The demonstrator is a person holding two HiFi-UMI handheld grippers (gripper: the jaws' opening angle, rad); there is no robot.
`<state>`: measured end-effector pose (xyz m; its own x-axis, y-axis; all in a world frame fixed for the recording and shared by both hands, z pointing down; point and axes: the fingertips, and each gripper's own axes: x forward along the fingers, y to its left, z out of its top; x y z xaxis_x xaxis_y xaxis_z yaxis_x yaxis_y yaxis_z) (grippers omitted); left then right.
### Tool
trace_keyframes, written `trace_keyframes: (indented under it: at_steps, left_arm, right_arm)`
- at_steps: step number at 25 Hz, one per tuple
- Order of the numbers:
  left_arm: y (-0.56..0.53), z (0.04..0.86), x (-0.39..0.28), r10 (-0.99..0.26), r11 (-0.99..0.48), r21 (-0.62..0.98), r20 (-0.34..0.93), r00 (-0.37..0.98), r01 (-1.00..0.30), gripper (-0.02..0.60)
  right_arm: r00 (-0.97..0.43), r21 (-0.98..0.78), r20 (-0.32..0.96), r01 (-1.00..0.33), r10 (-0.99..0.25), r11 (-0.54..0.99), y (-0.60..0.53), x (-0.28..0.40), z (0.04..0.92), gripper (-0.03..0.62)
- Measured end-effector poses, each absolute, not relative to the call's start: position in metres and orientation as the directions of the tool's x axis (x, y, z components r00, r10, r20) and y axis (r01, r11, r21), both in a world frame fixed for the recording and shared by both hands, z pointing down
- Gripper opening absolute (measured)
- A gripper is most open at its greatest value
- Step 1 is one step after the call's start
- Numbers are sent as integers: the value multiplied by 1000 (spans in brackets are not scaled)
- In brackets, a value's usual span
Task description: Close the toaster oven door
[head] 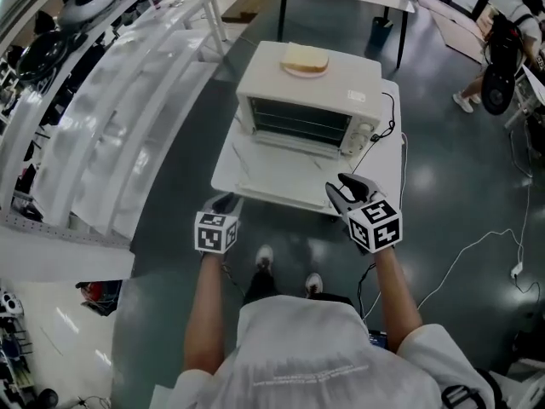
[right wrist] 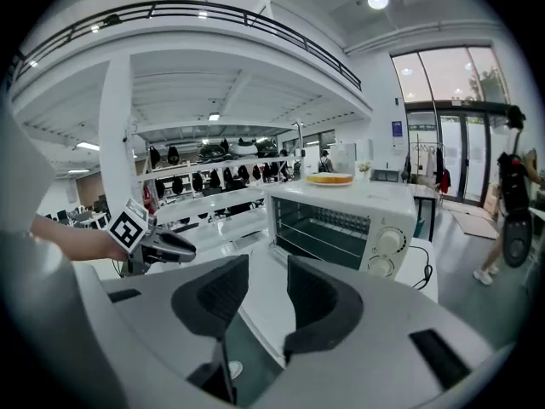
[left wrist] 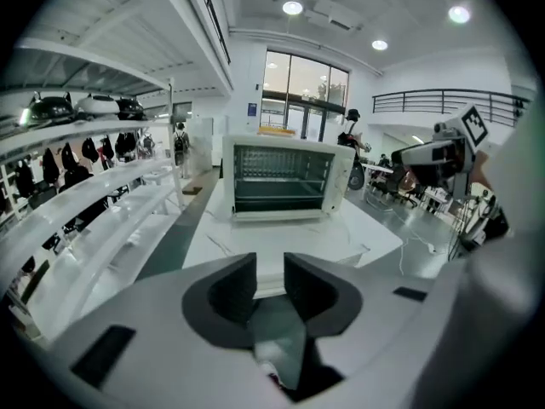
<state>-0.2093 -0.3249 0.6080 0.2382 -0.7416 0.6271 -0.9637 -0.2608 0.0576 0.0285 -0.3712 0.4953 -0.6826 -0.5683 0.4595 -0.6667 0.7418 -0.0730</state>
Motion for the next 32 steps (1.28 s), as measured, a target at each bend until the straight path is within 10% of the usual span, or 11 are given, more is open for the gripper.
trace_keyframes:
  at_steps: [32]
  left_arm:
    - [-385,742,-219,-553,-551,241,611,566,-799,87]
  right_arm:
    - [-432,-99,548,-884,-716,457,-367,-14,557,152]
